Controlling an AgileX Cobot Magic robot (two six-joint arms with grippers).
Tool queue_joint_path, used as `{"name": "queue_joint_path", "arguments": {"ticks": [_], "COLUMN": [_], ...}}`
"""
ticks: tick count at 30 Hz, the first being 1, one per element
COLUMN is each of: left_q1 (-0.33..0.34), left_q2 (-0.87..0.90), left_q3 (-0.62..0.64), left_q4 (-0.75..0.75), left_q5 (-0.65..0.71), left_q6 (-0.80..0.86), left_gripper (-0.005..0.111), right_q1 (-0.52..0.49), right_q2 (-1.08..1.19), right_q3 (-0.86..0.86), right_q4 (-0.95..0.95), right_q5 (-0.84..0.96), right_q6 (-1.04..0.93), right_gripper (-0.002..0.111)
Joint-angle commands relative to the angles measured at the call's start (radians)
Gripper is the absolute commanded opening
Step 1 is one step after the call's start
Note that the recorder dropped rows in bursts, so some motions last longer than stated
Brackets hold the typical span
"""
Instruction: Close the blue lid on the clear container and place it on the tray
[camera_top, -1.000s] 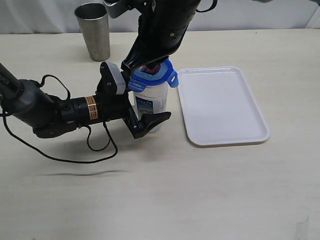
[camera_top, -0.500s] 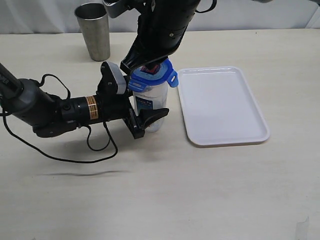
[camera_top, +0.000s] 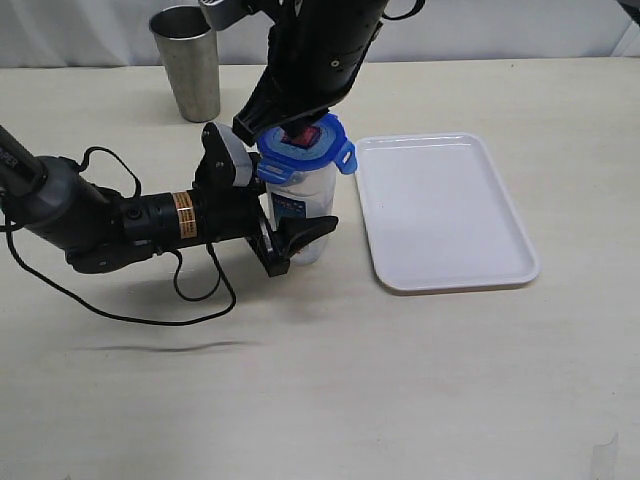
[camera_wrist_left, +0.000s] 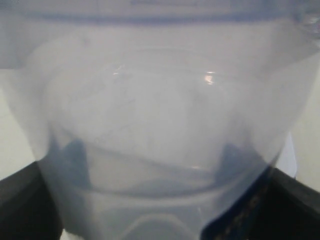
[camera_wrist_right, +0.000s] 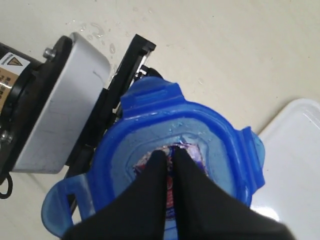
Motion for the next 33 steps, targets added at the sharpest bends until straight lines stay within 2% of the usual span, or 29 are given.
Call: {"name": "queue_joint_path", "arguments": {"ticks": [1, 4, 6, 14, 21, 33], "left_q1": [-0.001, -0.001, -0.001, -0.001, -0.001, -0.001], "left_q2": [0.000, 0.000, 0.000, 0.000, 0.000, 0.000], "left_q3": [0.002, 0.002, 0.002, 0.002, 0.002, 0.002], "left_q4": [0.014, 0.018, 0.018, 0.018, 0.030, 0.036], "left_q5": [0.060, 0.065, 0.065, 0.065, 0.069, 0.069], "left_q6": [-0.001, -0.001, -0.001, -0.001, -0.001, -0.001], "left_gripper": [0.000, 0.000, 0.000, 0.000, 0.000, 0.000], "right_q1": [0.000, 0.000, 0.000, 0.002, 0.073, 0.094], "right_q2": [-0.021, -0.049, -0.068, -0.099, -0.098, -0.096], "right_q3": [-0.010, -0.010, -0.010, -0.003, 0.066, 0.109], "right_q4": [0.005, 0.007, 0.015, 0.278, 0.086, 0.001], "right_q5": [0.004, 0.004, 0.004, 0.105, 0.091, 0.015], "right_q6": [-0.021, -0.021, -0.025, -0.223, -0.214, -0.156], "right_gripper": [0.016, 0.029, 0.033, 0.035, 0.035, 0.035]}}
